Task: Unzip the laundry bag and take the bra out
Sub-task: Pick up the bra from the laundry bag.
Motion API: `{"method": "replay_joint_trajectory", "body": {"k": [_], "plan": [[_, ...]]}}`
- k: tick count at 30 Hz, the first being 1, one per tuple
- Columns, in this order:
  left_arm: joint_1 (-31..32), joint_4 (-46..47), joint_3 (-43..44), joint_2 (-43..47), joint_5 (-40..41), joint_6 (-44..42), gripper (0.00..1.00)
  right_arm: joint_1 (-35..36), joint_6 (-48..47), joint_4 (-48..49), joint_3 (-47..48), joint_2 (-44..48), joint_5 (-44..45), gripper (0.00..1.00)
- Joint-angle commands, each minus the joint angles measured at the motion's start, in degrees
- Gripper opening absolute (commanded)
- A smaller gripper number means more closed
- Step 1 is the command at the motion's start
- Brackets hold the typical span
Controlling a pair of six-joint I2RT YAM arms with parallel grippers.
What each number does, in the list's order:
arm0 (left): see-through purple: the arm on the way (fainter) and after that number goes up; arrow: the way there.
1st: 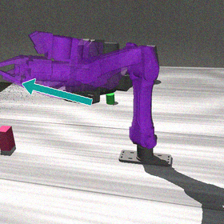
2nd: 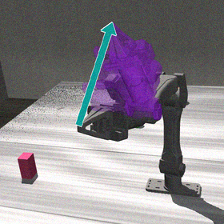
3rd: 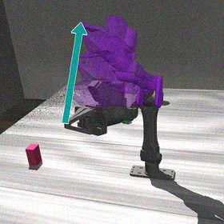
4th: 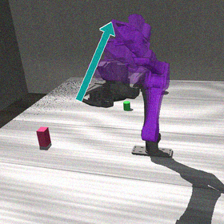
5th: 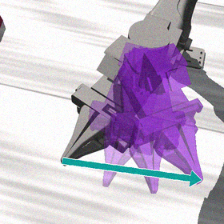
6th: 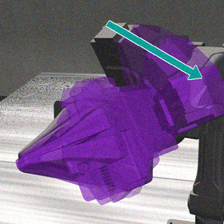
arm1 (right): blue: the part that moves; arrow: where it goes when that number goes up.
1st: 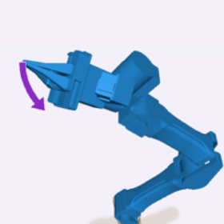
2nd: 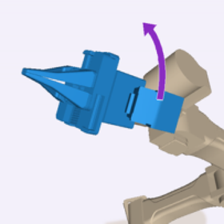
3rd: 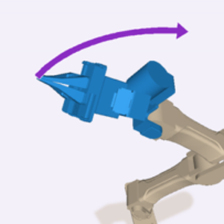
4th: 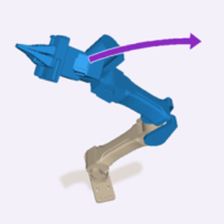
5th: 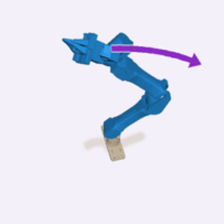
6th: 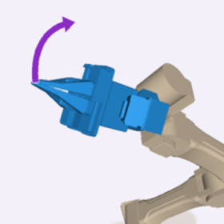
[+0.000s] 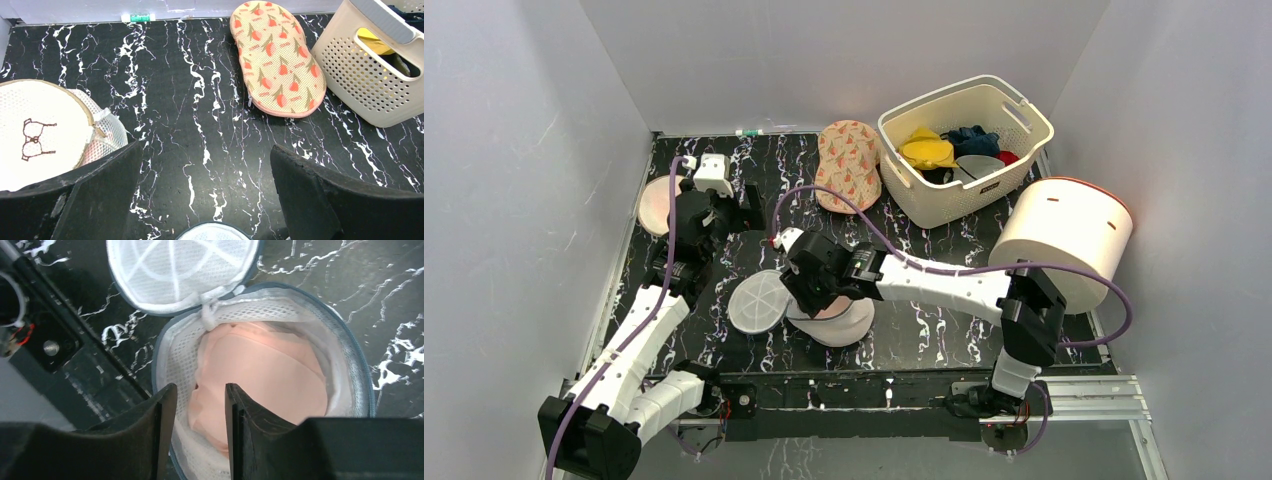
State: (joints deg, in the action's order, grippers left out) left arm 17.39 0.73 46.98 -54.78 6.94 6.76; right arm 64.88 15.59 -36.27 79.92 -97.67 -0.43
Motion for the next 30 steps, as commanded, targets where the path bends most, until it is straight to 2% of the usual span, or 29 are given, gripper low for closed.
{"method": "replay_joint_trajectory", "body": {"k": [1, 6, 10, 16, 24, 30], "plan": [[0.35, 0.15, 0.41, -0.12, 1.02, -0.88, 0.99, 4.51, 1.45, 0.22, -2.63, 0.96, 8.01, 0.37], [0.33, 0.23, 0.26, -0.07, 1.14, -0.92, 0.98, 4.64, 3.42, 5.86, -8.08, 5.56, 8.01, 0.38], [0.29, 0.23, 0.25, -0.32, 1.19, -0.94, 0.98, 4.64, 5.69, 6.22, -12.06, 7.54, 9.94, 0.38], [0.30, 0.30, 0.30, -0.39, 0.76, -0.88, 0.98, 4.64, 8.12, 11.14, -18.69, 9.77, 8.14, 0.39], [0.33, 0.32, 0.22, -0.72, 0.71, -0.79, 0.98, 4.64, 5.53, 12.55, -10.58, 7.96, 14.48, 0.57], [0.37, 0.39, 0.15, -0.59, 0.70, -0.79, 0.98, 4.63, 2.35, 16.30, -7.61, 4.10, 16.46, 0.65]]}}
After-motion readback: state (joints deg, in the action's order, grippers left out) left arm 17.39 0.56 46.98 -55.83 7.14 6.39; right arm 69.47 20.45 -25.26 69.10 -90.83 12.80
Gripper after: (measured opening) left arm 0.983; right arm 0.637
